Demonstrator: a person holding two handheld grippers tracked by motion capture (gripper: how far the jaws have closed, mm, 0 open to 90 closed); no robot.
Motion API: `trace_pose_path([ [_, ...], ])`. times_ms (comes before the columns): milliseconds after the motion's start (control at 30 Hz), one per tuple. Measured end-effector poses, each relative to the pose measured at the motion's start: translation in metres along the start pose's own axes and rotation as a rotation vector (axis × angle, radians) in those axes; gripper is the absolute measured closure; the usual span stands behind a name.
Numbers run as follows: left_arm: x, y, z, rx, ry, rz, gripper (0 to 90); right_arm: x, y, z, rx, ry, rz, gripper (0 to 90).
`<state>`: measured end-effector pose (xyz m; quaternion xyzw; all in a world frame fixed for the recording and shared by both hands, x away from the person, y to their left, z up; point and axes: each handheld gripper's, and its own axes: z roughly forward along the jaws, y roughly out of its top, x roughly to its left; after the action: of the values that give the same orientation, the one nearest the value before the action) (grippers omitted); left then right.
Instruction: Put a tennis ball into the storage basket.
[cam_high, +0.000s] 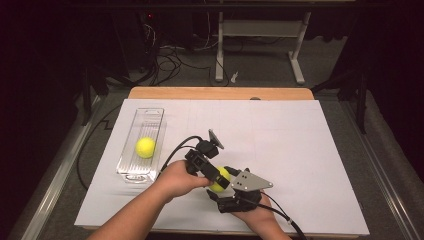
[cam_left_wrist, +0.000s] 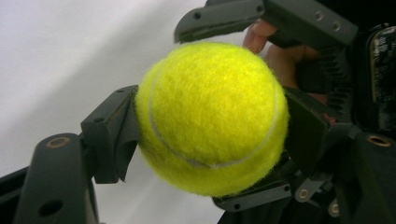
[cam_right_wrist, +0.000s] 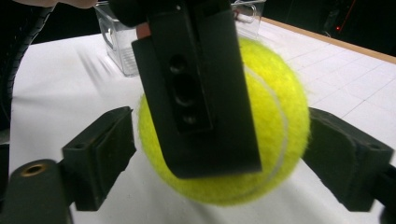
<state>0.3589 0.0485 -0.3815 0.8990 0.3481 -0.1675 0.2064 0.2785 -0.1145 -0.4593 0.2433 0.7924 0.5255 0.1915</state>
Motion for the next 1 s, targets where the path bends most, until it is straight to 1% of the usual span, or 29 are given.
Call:
trace_pose_path([
  [133,0.002,-0.001,-0.003,-0.001,0.017,-0.004,27.0,0.000,0.000,0.000,0.004,-0.012,0.006,7.1],
  [200,0.003,-0.002,-0.005,0.002,0.033,-0.002,26.9,0.000,0.000,0.001,0.001,-0.019,0.013,3.3],
  [300,0.004,-0.003,-0.007,0.009,0.052,-0.001,26.9,-0.001,-0.001,0.001,0.002,-0.024,0.017,0.4],
  [367,0.005,-0.004,-0.008,0.002,0.055,-0.009,26.9,-0.001,-0.001,0.001,0.001,-0.023,0.021,0.4],
  [467,0.006,-0.006,-0.009,0.006,0.072,-0.008,26.9,-0.001,-0.001,0.000,-0.003,-0.020,0.024,0.4],
  [500,0.006,-0.006,-0.010,0.013,0.078,-0.002,26.9,-0.001,-0.001,0.000,-0.002,-0.020,0.024,0.4],
  [633,0.007,-0.009,-0.013,0.004,0.101,-0.004,26.9,-0.002,-0.001,-0.002,0.004,-0.020,0.031,0.4],
  [667,0.008,-0.010,-0.014,0.003,0.103,-0.006,26.9,-0.002,-0.001,-0.003,0.008,-0.020,0.040,0.4],
  [800,0.012,-0.015,-0.015,0.011,0.116,-0.019,26.9,-0.005,-0.001,-0.007,0.017,-0.036,0.048,0.4],
  [867,0.015,-0.017,-0.016,0.009,0.134,-0.017,26.9,-0.007,-0.001,-0.009,0.024,-0.047,0.047,0.3],
  [900,0.015,-0.018,-0.016,0.010,0.136,-0.016,26.9,-0.009,-0.001,-0.010,0.028,-0.052,0.050,0.4],
  [933,0.016,-0.020,-0.016,0.007,0.135,-0.022,26.9,-0.010,-0.001,-0.010,0.034,-0.053,0.051,0.3],
  [967,0.017,-0.021,-0.016,0.014,0.135,-0.027,26.9,-0.011,-0.001,-0.011,0.041,-0.056,0.050,0.4],
  [1000,0.018,-0.022,-0.016,0.013,0.145,-0.029,26.9,-0.013,-0.001,-0.012,0.050,-0.061,0.045,0.3],
])
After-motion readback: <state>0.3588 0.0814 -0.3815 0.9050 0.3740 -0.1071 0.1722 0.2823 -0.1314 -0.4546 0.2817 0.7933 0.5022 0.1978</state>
